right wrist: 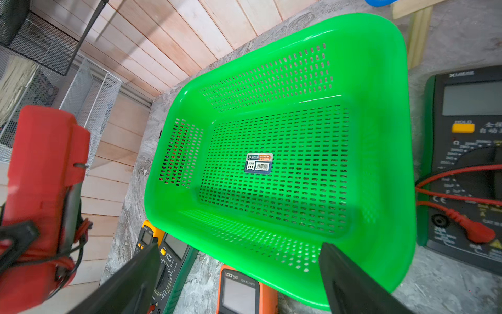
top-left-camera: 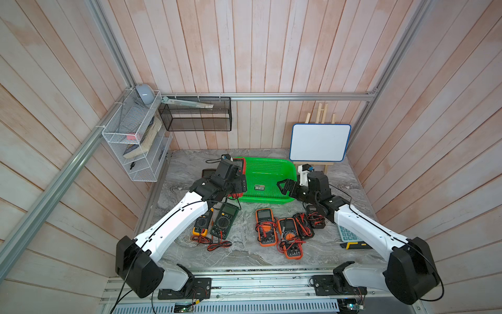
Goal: Put the multimeter into the basket
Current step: Place the multimeter in the basket.
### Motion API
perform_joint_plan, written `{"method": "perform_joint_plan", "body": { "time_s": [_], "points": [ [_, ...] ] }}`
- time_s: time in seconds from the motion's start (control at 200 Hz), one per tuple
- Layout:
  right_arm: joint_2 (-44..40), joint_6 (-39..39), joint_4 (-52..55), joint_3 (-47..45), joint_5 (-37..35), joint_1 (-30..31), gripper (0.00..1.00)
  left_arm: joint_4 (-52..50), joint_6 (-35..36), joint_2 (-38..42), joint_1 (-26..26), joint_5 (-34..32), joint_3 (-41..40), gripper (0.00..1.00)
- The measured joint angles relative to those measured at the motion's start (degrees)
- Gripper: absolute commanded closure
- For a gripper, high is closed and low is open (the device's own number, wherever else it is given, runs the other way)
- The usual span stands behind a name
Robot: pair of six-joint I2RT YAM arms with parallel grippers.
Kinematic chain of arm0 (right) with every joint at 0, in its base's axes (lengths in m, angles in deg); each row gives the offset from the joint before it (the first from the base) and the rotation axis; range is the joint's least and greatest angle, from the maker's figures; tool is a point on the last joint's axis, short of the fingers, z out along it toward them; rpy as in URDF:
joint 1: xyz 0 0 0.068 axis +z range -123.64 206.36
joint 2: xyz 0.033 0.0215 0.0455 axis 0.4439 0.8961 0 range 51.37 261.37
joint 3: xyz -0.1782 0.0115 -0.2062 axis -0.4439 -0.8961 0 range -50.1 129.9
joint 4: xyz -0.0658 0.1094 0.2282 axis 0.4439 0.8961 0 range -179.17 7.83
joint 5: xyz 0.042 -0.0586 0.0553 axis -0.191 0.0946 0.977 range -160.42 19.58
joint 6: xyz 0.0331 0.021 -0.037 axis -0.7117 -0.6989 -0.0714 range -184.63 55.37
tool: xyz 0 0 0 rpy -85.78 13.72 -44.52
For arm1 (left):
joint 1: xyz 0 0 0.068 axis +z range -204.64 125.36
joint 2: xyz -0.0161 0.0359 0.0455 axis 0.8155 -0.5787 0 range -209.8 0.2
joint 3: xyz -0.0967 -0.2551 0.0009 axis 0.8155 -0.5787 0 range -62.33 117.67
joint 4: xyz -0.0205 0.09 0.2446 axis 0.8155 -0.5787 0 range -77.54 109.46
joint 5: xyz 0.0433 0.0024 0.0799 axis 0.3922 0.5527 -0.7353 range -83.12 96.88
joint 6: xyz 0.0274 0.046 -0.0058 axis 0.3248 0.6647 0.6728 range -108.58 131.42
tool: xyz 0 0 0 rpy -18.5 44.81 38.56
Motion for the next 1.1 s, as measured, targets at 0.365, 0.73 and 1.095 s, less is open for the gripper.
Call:
{"method": "perform_joint_plan", "body": {
  "time_s": [0.365,0.73,1.095],
  "points": [
    [2.1,-0.2,-0.8,2.3,-0.1,1.9,0.03,5.6,6.2,-18.6,3.4,0.2,12.9,1.00],
    [2.2,0.3,-0.8,2.3,-0.5,2.2,0.03,6.6,5.5,-24.9,3.5,-0.3,11.8,1.00],
    [2.7,1.8,-0.6,2.3,-1.0,2.2,0.03,7.4,3.8,-25.6,3.6,-1.5,7.3,1.00]
  ]
}}
